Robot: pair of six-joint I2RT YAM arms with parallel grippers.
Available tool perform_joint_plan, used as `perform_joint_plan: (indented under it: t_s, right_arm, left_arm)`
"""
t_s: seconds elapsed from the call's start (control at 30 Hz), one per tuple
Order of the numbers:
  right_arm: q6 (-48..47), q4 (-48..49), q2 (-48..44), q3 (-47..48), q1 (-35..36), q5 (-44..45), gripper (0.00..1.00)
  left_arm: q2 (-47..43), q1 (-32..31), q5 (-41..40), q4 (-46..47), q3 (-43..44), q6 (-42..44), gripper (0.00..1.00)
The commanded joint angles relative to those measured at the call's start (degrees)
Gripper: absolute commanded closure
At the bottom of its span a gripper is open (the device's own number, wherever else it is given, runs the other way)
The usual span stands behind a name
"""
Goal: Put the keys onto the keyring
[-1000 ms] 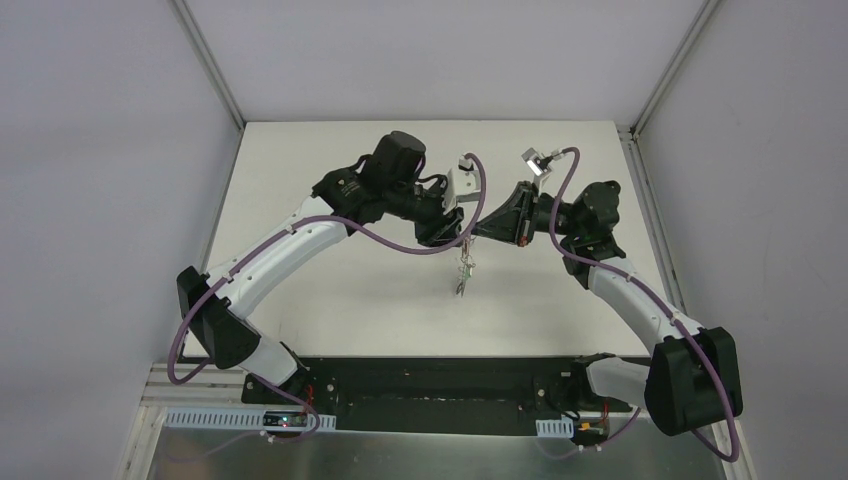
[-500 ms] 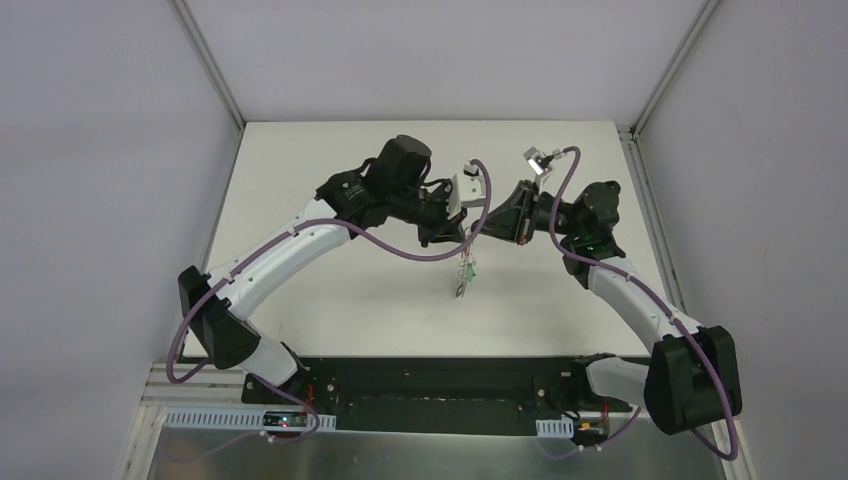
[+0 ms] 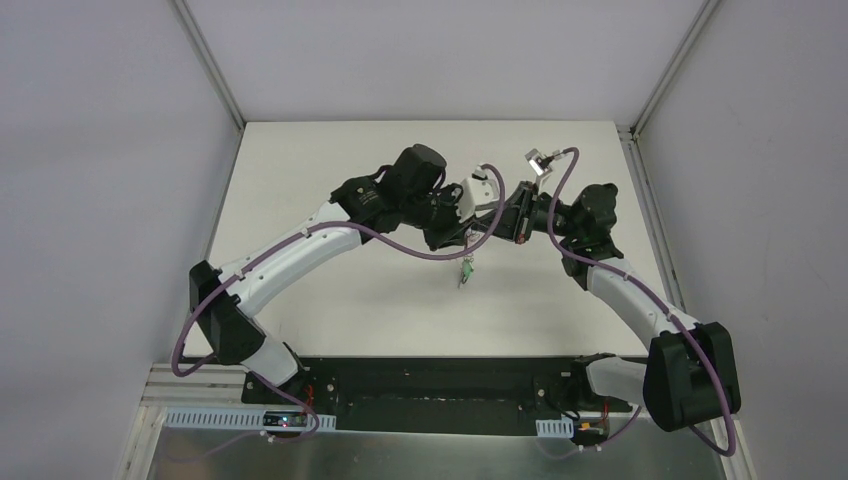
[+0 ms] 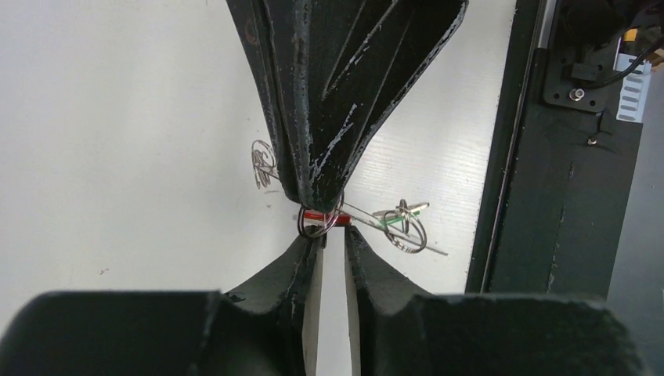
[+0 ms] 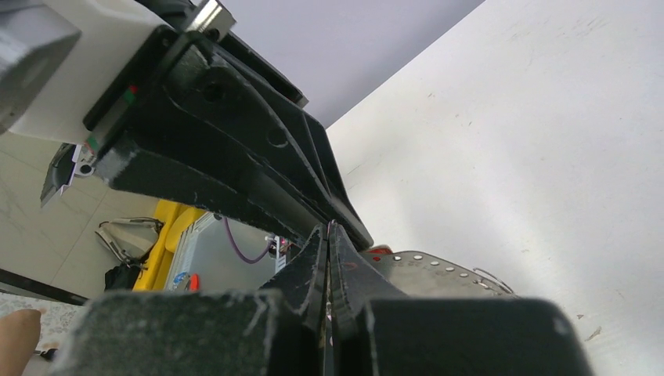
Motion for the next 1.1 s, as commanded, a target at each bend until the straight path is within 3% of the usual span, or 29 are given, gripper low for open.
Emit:
perform_joint_plan:
  t_s: [0.0, 0.4, 0.63, 1.07]
  right_arm:
    - [0.33, 4.41, -0.68, 0.29, -0.46, 0.99, 1.0]
    - [-2.55, 4.49, -1.12, -0.09, -1.3, -2.59, 1.0]
    - [-3.36, 6.38, -1.64, -0.57, -1.35, -6.21, 1.0]
    - [-0.24, 10.65, -1.73, -1.3, -1.29, -8.06, 1.0]
  left_arm:
    - [0.4, -0.66, -0.35, -0.45, 2.11, -2.21, 0.81]
    - [-2.32, 0.99, 0.53, -3.4, 1.34, -0.77, 0.68]
    - [-2.19, 4.36, 12.26, -1.42, 1.71, -4.12, 0.56]
    - [0.53, 6.1, 23.22, 6.71, -0.02, -9.13, 0.52]
